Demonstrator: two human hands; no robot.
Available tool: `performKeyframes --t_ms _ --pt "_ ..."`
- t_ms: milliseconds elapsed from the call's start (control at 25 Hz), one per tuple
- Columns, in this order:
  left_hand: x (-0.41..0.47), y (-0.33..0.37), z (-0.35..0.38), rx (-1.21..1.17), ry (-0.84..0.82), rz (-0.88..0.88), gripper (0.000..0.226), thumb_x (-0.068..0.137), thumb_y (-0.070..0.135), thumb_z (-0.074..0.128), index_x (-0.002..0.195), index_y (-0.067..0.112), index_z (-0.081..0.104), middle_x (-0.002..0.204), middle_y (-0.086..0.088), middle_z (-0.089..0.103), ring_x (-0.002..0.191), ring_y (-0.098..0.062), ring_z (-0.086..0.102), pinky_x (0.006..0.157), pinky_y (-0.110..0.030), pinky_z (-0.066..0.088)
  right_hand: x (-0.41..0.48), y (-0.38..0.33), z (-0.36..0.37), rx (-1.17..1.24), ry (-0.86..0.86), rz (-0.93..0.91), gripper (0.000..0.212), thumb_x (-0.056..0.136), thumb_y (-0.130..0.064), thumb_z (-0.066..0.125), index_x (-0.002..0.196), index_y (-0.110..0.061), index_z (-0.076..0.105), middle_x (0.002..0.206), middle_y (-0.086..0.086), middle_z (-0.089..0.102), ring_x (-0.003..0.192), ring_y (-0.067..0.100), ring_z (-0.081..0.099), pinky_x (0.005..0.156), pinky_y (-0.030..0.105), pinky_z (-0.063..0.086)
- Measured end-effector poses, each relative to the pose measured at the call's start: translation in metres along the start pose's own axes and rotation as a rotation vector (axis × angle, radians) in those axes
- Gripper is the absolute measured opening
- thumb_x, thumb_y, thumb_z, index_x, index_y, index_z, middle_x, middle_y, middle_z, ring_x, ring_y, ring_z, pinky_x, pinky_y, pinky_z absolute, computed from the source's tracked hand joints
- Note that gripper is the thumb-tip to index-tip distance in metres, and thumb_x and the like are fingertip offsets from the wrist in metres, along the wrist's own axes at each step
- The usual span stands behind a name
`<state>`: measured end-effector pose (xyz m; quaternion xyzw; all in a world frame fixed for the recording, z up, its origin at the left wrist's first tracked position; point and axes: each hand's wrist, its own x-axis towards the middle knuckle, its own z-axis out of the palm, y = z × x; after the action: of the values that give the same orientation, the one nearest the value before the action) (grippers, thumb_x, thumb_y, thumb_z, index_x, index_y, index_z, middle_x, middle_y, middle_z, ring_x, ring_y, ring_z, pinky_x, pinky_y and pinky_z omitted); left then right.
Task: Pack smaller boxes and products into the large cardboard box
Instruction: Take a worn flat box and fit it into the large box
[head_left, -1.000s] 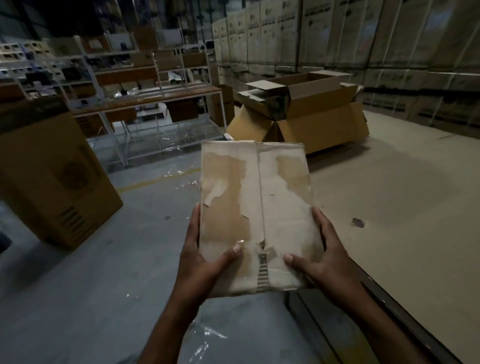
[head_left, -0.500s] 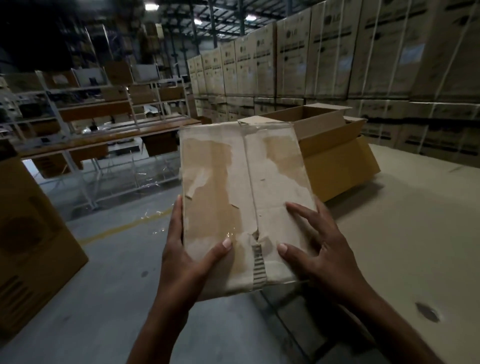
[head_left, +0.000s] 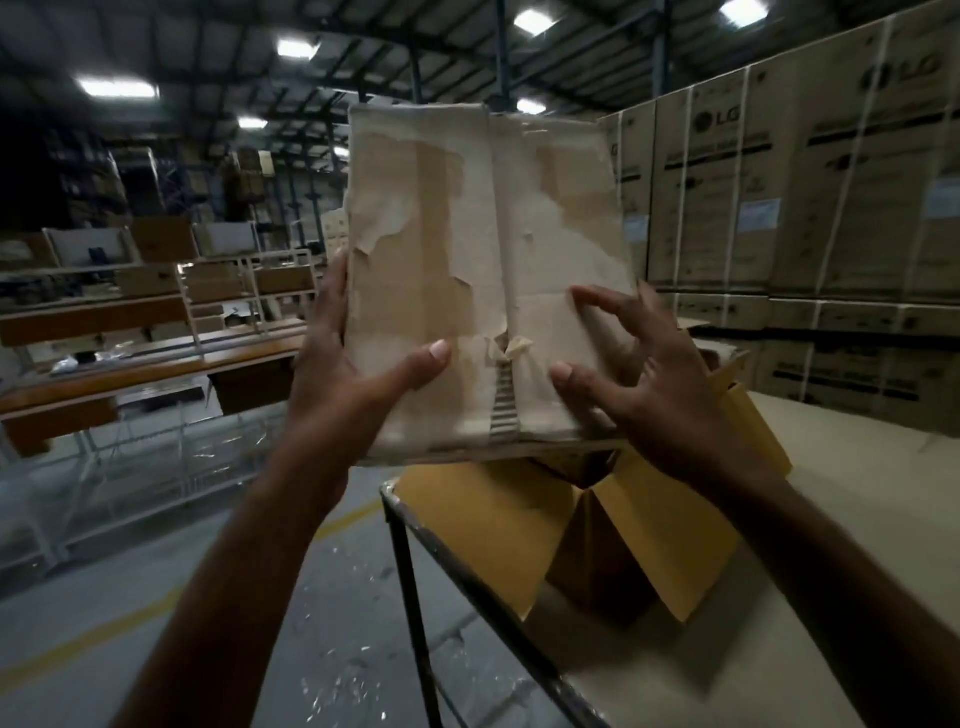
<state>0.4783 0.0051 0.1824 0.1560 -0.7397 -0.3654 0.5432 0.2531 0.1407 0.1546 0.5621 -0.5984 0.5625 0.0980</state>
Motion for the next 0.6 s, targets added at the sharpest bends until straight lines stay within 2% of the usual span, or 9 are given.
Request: performKeyframes --t_ms 80,200,360,480,520,600 --pt "0.059 -0.033 0.005 -0.037 -0.07 0.044 0.112 0.07 0.036 0.092 0.158 0.044 0.023 0.151 0.011 0.046 0.13 -0.013 0.055 0.098 -0.047 0.057 0.04 0.019 0.015 -0.054 0.057 0.031 0.07 0.072 -0.067 0.07 0.138 -0.057 0.049 0.164 0.001 0.024 0.141 0.031 0.043 0.093 0.054 0.058" --pt "0.14 -0.074 0.019 -0.083 -0.178 0.12 0.114 0.072 0.037 0.091 0.16 0.039 0.019 0.157 0.006 0.04 0.135 -0.017 0.05 0.106 -0.049 0.052 0.092 0.044 0.03 -0.06 0.142 0.049 0.064 0.079 -0.053 0.077 0.138 -0.05 0.052 0.153 0.0 0.035 0.128 0.034 0.054 0.08 0.048 0.064" --pt "0.23 -0.112 0.048 -0.112 -0.29 0.206 0.114 0.076 0.036 0.087 0.163 0.03 0.013 0.161 0.003 0.034 0.14 -0.015 0.043 0.115 -0.044 0.043 0.156 0.073 0.041 -0.161 0.264 0.091 0.066 0.074 -0.055 0.076 0.136 -0.048 0.054 0.148 -0.001 0.038 0.121 0.03 0.057 0.078 0.045 0.064" --pt "0.284 -0.146 0.079 -0.163 -0.363 0.215 0.114 0.078 0.036 0.087 0.163 0.028 0.012 0.162 0.002 0.031 0.141 -0.015 0.042 0.117 -0.041 0.041 0.194 0.106 0.047 -0.243 0.325 0.136 0.058 0.087 -0.033 0.079 0.139 -0.039 0.053 0.148 0.0 0.037 0.12 0.027 0.056 0.079 0.041 0.064" --pt "0.3 -0.159 0.092 -0.178 -0.385 0.22 0.114 0.078 0.037 0.087 0.163 0.028 0.012 0.162 0.002 0.031 0.14 -0.014 0.042 0.116 -0.038 0.041 0.204 0.119 0.047 -0.272 0.337 0.151 0.057 0.088 -0.029 0.079 0.138 -0.038 0.053 0.148 0.001 0.036 0.122 0.027 0.055 0.079 0.04 0.064" --pt "0.325 -0.186 0.117 -0.217 -0.432 0.21 0.112 0.079 0.034 0.086 0.163 0.03 0.012 0.159 0.007 0.032 0.132 -0.006 0.046 0.105 -0.021 0.046 0.225 0.15 0.05 -0.324 0.342 0.185 0.055 0.087 -0.029 0.08 0.136 -0.039 0.055 0.149 0.001 0.036 0.125 0.028 0.053 0.082 0.043 0.064"
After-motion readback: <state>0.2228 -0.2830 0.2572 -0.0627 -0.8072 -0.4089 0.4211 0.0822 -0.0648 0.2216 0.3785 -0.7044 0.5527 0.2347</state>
